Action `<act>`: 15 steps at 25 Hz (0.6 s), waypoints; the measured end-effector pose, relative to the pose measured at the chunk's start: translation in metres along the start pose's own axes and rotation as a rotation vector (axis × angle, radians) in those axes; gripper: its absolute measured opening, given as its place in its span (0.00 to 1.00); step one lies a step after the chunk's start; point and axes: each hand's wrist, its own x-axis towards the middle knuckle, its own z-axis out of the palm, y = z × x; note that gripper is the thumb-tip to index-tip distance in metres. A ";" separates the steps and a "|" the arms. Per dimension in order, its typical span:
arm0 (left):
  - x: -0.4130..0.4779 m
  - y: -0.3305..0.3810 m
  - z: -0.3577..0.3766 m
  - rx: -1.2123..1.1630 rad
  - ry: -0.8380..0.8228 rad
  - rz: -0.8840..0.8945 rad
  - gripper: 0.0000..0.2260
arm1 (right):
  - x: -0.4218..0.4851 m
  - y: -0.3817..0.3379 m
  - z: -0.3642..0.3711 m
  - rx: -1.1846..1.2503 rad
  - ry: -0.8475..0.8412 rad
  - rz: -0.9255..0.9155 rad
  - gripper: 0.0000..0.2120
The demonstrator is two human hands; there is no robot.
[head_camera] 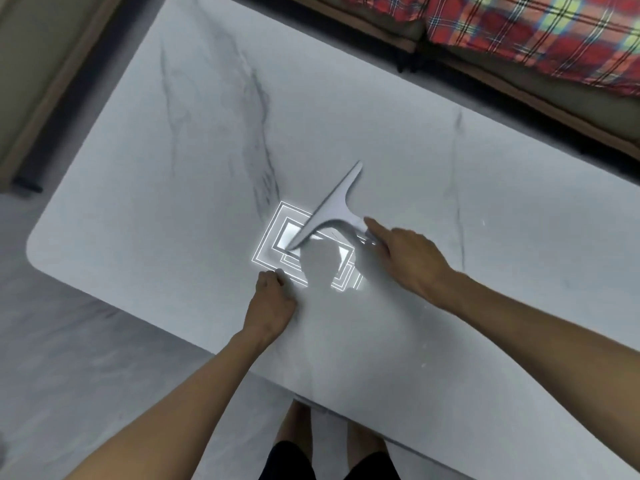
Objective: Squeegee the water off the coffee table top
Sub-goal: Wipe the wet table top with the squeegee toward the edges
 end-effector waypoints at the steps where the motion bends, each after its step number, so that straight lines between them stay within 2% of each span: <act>1: -0.004 0.003 0.007 -0.009 0.000 0.007 0.11 | -0.018 0.012 0.007 -0.043 -0.021 -0.003 0.25; 5: -0.020 0.014 0.044 0.079 -0.065 0.058 0.17 | -0.084 0.068 0.024 -0.196 -0.019 0.061 0.28; 15: -0.089 0.040 0.134 0.296 -0.217 0.138 0.17 | -0.220 0.190 0.022 -0.254 -0.029 0.199 0.21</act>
